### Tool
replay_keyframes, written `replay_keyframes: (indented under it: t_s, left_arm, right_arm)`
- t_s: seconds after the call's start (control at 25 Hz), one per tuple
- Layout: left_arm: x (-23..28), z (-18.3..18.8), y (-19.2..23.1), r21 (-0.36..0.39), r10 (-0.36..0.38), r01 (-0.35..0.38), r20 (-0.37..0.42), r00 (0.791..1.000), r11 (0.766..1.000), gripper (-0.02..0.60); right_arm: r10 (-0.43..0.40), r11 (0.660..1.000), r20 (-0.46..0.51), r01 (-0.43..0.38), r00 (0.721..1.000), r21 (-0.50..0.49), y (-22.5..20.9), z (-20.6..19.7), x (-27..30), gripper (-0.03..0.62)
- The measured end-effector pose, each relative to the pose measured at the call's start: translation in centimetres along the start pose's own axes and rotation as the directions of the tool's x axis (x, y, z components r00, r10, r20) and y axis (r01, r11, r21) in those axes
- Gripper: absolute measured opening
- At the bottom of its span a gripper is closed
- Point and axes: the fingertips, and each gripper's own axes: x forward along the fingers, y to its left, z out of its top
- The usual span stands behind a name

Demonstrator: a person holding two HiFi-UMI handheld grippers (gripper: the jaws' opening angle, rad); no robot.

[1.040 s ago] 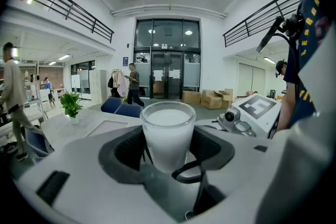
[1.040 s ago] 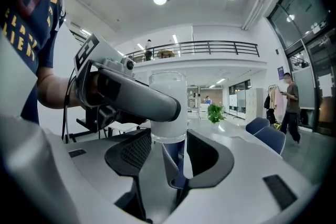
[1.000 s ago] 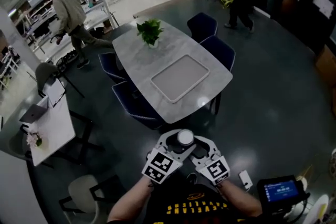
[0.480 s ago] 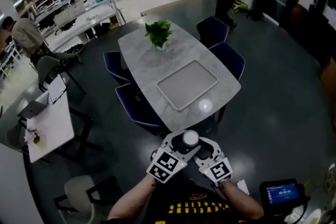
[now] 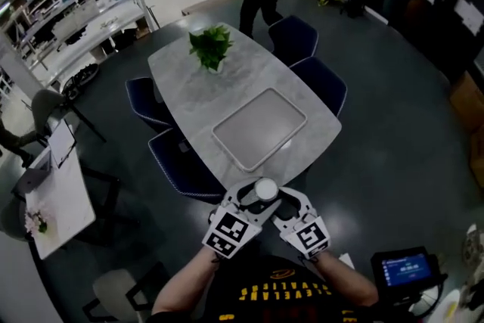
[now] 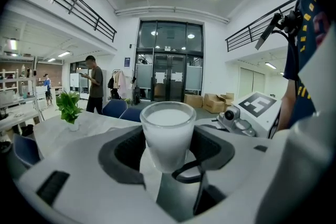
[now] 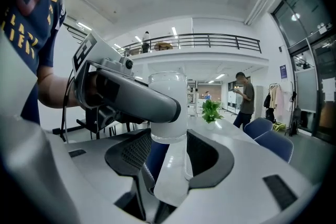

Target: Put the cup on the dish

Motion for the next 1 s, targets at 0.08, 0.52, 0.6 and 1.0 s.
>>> replay_keyframes:
  t_s: [0.08, 0.52, 0.6, 1.0]
  left_arm:
    - [0.6, 0.5, 1.4, 0.014, -0.003, 0.003, -0.003, 1.0, 1.0, 0.264]
    - [2.9, 1.5, 8.6, 0.035, -0.055, 0.056, -0.013, 0.998, 0.998, 0.264]
    - [3.1, 1.5, 9.6, 0.047, -0.06, 0.061, -0.016, 0.998, 0.997, 0.264]
    - [4.4, 1.1, 11.8, 0.044, -0.093, 0.095, -0.033, 0.995, 0.995, 0.264]
  right_arm:
    - [-0.008, 1.0, 0.001, 0.008, 1.0, -0.001, -1.0, 0.5, 1.3, 0.213]
    - [-0.054, 0.998, -0.002, 0.054, 0.999, 0.014, -5.0, 1.7, 7.8, 0.213]
    - [-0.064, 0.998, 0.002, 0.064, 0.998, 0.017, -5.4, 1.9, 8.9, 0.213]
    - [-0.088, 0.995, -0.011, 0.088, 0.996, 0.044, -6.8, 1.3, 11.0, 0.213]
